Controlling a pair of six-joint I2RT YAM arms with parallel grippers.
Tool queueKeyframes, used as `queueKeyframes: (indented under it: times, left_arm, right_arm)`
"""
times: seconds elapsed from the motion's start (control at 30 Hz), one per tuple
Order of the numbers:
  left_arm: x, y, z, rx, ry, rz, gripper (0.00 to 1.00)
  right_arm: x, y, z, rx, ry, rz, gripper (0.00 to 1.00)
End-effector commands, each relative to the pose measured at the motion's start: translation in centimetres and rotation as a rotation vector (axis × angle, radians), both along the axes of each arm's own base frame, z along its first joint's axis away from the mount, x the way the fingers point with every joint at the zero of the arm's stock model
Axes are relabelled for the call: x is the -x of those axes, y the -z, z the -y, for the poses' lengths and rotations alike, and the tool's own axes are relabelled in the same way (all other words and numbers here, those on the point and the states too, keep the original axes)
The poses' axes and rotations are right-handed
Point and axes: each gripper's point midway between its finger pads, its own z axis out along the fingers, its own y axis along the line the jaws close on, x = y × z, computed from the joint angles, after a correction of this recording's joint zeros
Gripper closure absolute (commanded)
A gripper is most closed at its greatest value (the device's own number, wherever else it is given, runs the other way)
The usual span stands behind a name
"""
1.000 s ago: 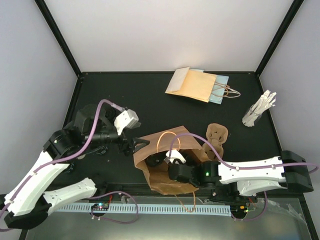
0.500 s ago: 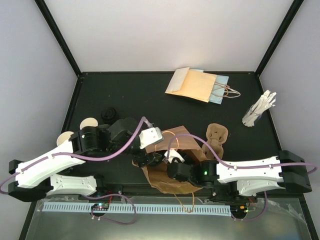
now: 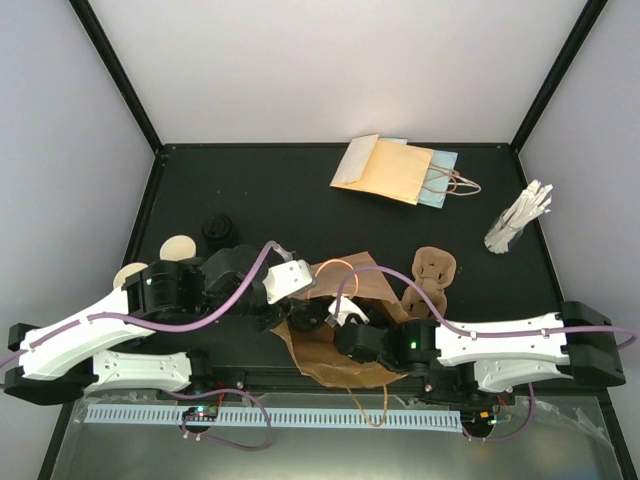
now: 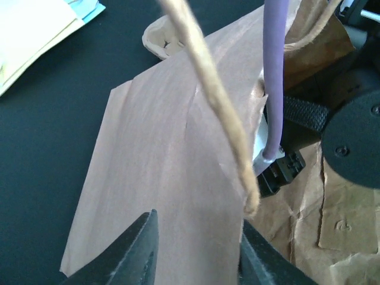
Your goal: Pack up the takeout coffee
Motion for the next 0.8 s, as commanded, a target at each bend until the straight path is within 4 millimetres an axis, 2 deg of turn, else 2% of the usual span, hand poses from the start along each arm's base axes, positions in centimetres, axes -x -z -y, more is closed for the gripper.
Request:
queueKeyframes:
  times: [0.0, 0.13, 0.23, 0.4, 0.57, 0.7, 0.77]
  left_arm:
    - [0.3, -0.5, -0.2, 0.031, 0.011, 0.013, 0.72]
    - [0.7, -0.3, -0.2, 0.037, 0.025, 0.0, 0.85]
    - [1.0, 0.1, 0.0, 0.034, 0.042, -0.016, 0.98]
    - [1.5, 0.6, 0.2, 0.035, 0.067, -0.036, 0.98]
    - [2.1, 0.6, 0.5, 0.056, 0.104, -0.047, 0.98]
    - [2.2, 0.7, 0.5, 0.053, 0.109, -0.047, 0.98]
    - [2.2, 0.7, 0.4, 0.054, 0.105, -0.044, 0.98]
  right_arm:
    - [-0.1, -0.9, 0.0, -0.066, 0.013, -0.01, 0.3]
    - [0.0, -0.8, 0.3, -0.096, 0.033, -0.039, 0.25]
    - [0.0, -0.5, 0.7, -0.132, 0.071, -0.086, 0.23]
    - [-0.2, -0.1, 1.7, -0.202, 0.151, -0.124, 0.21]
    - [-1.2, 0.2, 2.3, -0.169, 0.206, -0.092, 0.18]
    - [-2.1, 0.5, 1.9, -0.12, 0.201, -0.063, 0.01]
    - [-2.6, 0.9, 1.8, -0.09, 0.198, -0.059, 0.0]
